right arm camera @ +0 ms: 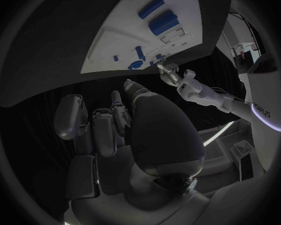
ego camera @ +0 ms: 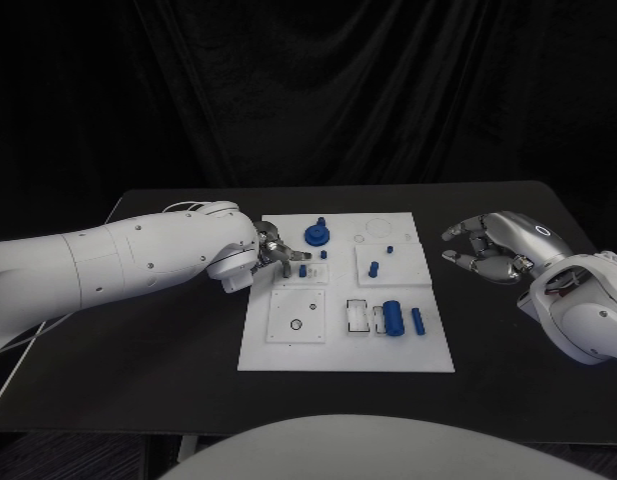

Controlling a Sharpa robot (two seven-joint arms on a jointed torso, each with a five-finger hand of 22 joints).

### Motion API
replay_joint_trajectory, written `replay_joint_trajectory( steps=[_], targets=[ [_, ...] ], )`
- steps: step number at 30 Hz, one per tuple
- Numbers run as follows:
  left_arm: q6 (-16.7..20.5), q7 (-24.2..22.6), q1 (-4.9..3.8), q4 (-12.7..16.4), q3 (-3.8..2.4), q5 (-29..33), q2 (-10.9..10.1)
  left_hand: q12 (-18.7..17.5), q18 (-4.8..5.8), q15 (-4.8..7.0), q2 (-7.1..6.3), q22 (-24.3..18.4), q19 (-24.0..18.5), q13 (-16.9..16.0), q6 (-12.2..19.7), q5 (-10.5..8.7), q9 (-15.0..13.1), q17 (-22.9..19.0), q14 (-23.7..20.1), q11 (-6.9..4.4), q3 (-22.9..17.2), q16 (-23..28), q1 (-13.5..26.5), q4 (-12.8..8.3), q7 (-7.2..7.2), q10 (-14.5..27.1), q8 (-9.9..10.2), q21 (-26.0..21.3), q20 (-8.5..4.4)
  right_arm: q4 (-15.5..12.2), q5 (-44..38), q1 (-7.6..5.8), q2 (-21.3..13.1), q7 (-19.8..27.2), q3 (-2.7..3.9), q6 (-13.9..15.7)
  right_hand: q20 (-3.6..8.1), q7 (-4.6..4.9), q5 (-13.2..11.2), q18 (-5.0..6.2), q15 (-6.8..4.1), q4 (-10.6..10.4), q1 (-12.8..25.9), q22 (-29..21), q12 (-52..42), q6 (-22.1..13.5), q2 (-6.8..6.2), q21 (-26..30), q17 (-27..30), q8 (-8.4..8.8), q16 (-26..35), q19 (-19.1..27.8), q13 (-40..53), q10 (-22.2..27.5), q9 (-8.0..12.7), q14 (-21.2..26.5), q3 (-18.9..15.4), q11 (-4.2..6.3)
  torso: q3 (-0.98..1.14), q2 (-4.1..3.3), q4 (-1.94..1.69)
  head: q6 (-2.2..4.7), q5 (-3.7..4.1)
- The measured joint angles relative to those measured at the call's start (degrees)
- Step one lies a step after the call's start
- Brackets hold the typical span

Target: Assemble the parts on the task board

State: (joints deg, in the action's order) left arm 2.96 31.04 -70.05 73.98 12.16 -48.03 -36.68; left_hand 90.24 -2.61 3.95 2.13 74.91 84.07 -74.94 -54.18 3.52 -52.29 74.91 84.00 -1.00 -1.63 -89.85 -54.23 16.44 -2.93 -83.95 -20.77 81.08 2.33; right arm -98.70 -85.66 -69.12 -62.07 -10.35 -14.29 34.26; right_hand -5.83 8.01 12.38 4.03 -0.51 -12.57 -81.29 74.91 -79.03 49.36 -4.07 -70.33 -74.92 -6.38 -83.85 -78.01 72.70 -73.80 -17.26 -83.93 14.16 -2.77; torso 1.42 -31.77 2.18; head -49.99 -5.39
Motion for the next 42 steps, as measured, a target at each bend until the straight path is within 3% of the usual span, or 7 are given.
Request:
replay_joint_trajectory(
  steps=[3,7,11,16,20,30,42],
  targets=[
    [3.6,-2.6,-0.32,2.7,0.0,-0.7,-2.4,0.0,0.0,0.57,0.52,0.0,-0.1,0.0,-0.1,2.15,-2.1,0.0,-0.1,-0.56,0.5,0.0,-2.6,-0.4,0.42,0.0,-1.9,1.3,-0.36,0.0,0.0,0.03,-0.2,0.0,0.0,0.0,0.0,0.0,0.0,0.0,0.0,0.0,0.0,0.0,0.0,0.0,0.0,0.0,0.0,0.0,0.0,0.0,0.0,0.0,0.0,0.0,0.0,0.0,0.0,-0.01,0.02,0.0,-0.76],
    [6.7,-5.6,-2.22,4.7,0.02,-1.7,-4.5,0.0,0.0,0.77,1.04,0.0,0.0,0.0,0.5,8.67,-4.7,0.0,0.2,-0.81,0.2,0.0,-7.8,-1.8,1.1,-0.2,-3.9,2.7,-0.61,0.1,0.0,0.03,-0.1,0.1,0.01,0.0,0.0,0.0,0.2,0.0,0.0,-0.2,0.0,0.0,0.0,0.0,0.0,0.0,0.0,0.0,0.0,0.0,0.0,0.0,0.0,0.0,-0.2,0.0,0.0,-0.03,0.03,0.0,-2.44],
    [7.4,-7.1,-3.82,5.5,-0.11,-3.1,-5.7,0.0,0.0,0.77,1.41,0.0,0.0,0.0,0.9,9.29,-5.5,0.0,0.2,-0.81,0.2,0.0,-8.6,-1.8,1.19,-0.2,-4.2,2.8,-0.61,0.5,0.0,0.04,0.2,0.2,0.01,0.0,0.0,0.0,0.2,0.0,0.0,-0.2,0.0,0.0,0.0,0.0,0.0,0.0,0.0,0.0,0.0,0.0,0.0,0.0,0.0,0.0,-0.2,0.0,-0.01,-0.08,0.03,0.0,-4.47],
    [6.6,-7.5,-4.43,3.8,-0.03,-4.5,-5.8,0.0,0.0,0.77,1.37,0.0,0.0,0.0,1.5,9.29,-6.0,0.0,0.2,-0.81,0.3,0.0,-9.3,-1.6,0.97,-0.2,-4.4,2.5,-0.61,1.2,0.0,0.05,0.7,0.4,0.01,0.0,0.0,0.0,0.5,0.0,0.0,-0.2,0.0,0.0,0.0,0.0,0.0,0.0,0.0,0.0,0.0,0.0,0.0,0.0,0.1,0.0,-0.2,0.0,-0.04,-0.1,0.03,0.01,-5.81],
    [4.8,-7.2,-4.57,0.3,-0.03,-5.3,-4.8,0.0,0.0,0.77,1.37,0.0,0.0,0.0,1.6,9.07,-6.2,0.0,0.2,-0.81,0.7,0.0,-9.3,-0.8,0.89,-0.2,-4.4,2.3,-0.61,1.5,0.0,0.17,0.8,0.8,0.01,0.0,0.0,0.0,0.7,0.0,0.0,-0.3,0.0,0.0,0.0,0.0,0.0,0.0,0.0,0.0,0.0,0.0,0.0,0.0,0.2,0.0,0.0,0.0,-0.03,-0.09,0.02,0.01,-5.93],
    [0.9,-7.1,-4.16,-8.0,-0.04,-6.4,-0.4,0.0,0.0,0.76,1.37,0.0,0.0,0.0,1.6,9.07,-6.2,0.0,0.2,-0.81,0.7,0.0,-9.3,-0.8,0.89,-0.2,-4.4,2.3,-0.6,1.8,0.0,0.82,0.6,1.6,0.02,0.0,0.0,-0.2,1.1,0.0,0.0,-0.5,-0.2,0.0,0.0,0.2,0.23,0.0,0.0,0.0,0.0,0.0,0.1,0.0,0.3,0.0,0.2,0.0,0.07,-0.08,-0.29,0.01,-5.0],
    [-2.8,-7.8,-2.15,-13.3,-0.02,-6.7,3.3,0.0,0.0,0.76,1.81,0.0,0.0,0.0,1.8,8.55,-6.4,0.0,0.2,-0.8,0.7,0.0,-9.7,-0.8,0.7,-0.2,-4.4,1.9,-0.6,2.0,0.0,0.94,0.9,2.1,0.02,0.0,0.0,-0.2,1.3,0.0,0.0,-0.6,-0.2,0.0,0.0,0.2,0.23,0.0,0.0,0.0,0.0,0.0,0.2,0.0,0.4,0.0,0.0,0.0,-0.38,-0.29,-0.38,0.01,-4.06]
  ],
)
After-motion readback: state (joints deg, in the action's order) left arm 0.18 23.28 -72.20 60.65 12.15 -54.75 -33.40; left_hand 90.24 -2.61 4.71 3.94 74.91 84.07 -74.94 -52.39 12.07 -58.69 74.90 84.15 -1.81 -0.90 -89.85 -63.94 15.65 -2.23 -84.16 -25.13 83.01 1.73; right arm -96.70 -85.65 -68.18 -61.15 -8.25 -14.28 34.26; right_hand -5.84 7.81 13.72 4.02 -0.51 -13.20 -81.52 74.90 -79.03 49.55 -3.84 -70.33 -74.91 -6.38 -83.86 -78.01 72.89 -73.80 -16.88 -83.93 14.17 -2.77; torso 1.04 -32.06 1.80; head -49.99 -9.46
